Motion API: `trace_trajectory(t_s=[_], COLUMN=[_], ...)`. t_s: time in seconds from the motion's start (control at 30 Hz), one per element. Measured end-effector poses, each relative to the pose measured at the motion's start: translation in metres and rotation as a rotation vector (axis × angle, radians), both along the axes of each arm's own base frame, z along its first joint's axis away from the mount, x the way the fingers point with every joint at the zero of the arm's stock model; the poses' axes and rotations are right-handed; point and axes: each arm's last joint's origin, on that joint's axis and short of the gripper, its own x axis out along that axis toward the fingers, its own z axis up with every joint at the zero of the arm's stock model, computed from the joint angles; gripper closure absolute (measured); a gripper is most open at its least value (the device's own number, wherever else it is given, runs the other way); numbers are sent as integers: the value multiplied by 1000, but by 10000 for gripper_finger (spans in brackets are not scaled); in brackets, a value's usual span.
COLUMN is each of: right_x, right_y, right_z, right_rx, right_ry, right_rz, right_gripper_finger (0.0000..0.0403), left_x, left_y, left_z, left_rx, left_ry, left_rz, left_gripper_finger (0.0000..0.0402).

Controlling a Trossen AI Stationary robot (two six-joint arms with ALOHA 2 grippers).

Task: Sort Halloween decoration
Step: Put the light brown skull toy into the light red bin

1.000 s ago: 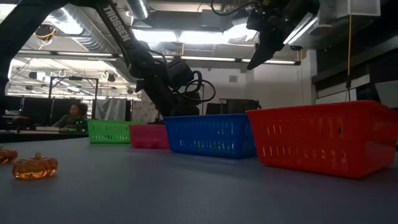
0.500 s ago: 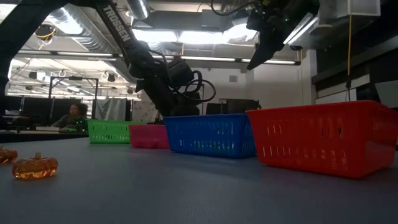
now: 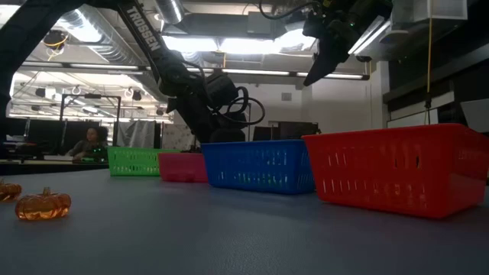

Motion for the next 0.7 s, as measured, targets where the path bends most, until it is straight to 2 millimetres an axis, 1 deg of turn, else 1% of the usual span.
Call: trace_trajectory(t_s=[0.47, 0.7], right_x=[0, 0], right_y=[0, 0], right_z=[0, 0], right_rx=[0, 0], right_ry=[0, 0], right_rz=[0, 0], right_gripper_finger=[233, 233], left_x=[0, -2], left_y=[0, 0], left_z=[1, 11], left_rx=[3, 23], left_ry=[-2, -3], left_rz=[-2, 3], left_gripper_finger=[360, 361])
